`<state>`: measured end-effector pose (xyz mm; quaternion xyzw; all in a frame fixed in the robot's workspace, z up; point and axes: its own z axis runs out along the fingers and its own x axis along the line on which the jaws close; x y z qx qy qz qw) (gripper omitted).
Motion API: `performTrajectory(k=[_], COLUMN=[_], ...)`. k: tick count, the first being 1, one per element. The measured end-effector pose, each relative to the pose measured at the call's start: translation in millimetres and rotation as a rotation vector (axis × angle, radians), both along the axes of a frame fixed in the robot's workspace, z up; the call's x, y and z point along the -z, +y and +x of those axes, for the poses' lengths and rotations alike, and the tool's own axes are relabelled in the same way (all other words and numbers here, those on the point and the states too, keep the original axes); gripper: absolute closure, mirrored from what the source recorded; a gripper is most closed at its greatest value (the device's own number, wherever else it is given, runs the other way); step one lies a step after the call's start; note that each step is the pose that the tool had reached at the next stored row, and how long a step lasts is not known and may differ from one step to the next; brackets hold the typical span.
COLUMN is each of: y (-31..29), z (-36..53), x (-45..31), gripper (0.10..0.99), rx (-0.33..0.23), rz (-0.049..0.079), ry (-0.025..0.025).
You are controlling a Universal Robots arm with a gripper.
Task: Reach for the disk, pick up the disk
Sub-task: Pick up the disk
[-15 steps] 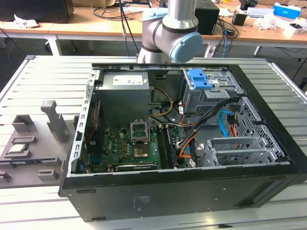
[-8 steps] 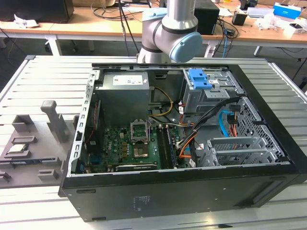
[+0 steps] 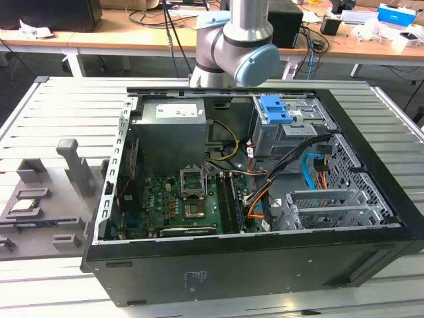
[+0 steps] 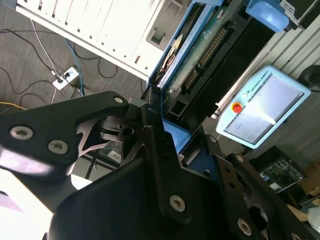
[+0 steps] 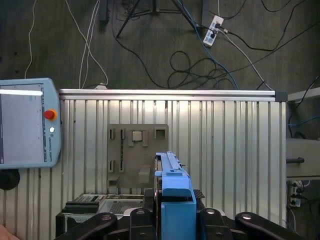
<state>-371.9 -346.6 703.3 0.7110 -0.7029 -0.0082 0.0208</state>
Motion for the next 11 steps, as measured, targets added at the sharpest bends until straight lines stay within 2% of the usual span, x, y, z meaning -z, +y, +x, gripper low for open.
performTrajectory(k=[2,5,7,11], y=[-0.1,0.0,0.0,0.0], z=[1.8,8.4,14.6,17.2], x=[0.7,5.9,13.2,23.6], gripper=[0.718,0.718,0.718,0.718], rx=[0.000,0.000,0.000,0.000], rz=[0.000,0.000,0.000,0.000], ry=[-0.0001,0.0009,0.0015,0.0014])
